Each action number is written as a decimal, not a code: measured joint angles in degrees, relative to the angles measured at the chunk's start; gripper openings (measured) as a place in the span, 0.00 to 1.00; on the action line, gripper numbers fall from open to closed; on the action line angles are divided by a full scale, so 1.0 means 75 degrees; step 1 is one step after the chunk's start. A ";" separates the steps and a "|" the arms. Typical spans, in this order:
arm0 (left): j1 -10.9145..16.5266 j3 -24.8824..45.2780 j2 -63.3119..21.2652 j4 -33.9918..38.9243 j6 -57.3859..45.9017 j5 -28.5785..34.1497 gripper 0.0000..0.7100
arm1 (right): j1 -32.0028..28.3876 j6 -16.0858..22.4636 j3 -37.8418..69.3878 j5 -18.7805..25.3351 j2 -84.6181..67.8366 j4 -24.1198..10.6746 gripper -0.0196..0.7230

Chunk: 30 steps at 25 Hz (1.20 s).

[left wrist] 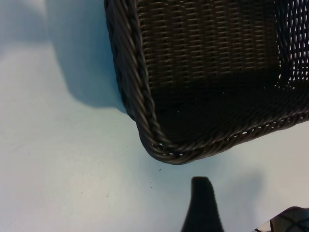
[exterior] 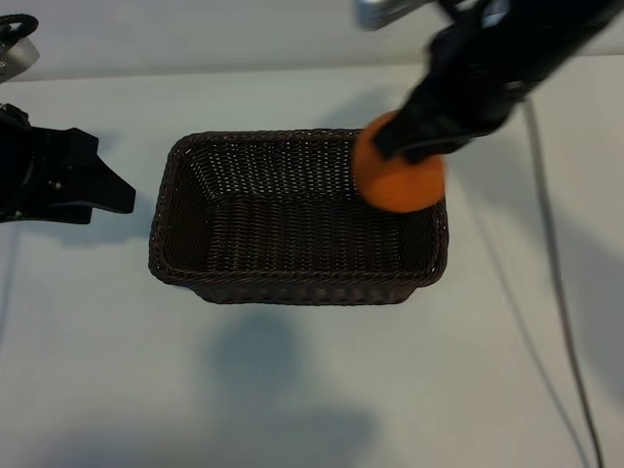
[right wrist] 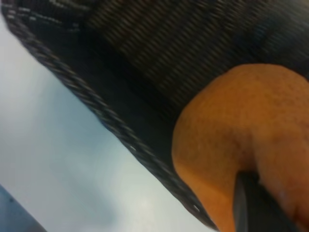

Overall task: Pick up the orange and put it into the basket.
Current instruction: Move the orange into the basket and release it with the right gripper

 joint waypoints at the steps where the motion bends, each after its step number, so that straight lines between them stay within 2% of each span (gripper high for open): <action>1: 0.0000 0.0000 0.0000 0.0000 0.0000 0.0003 0.79 | 0.0151 0.0000 -0.0145 -0.0009 0.0168 0.0010 0.15; 8: 0.0000 0.0000 0.0000 0.0000 0.0006 0.0025 0.79 | 0.0509 0.0017 -0.0561 -0.0019 0.0711 -0.0004 0.15; 14: 0.0000 0.0000 0.0000 0.0000 0.0006 0.0025 0.79 | 0.0509 0.0011 -0.0608 -0.0330 0.0959 -0.0424 0.15; 23: 0.0000 0.0000 0.0000 0.0000 0.0041 0.0027 0.79 | 0.0509 0.0011 -0.0610 -0.0782 0.2410 -0.0417 0.15; 30: 0.0000 0.0000 0.0000 0.0000 0.0041 0.0027 0.79 | 0.0509 0.0011 -0.0610 -0.1003 0.2762 -0.0361 0.15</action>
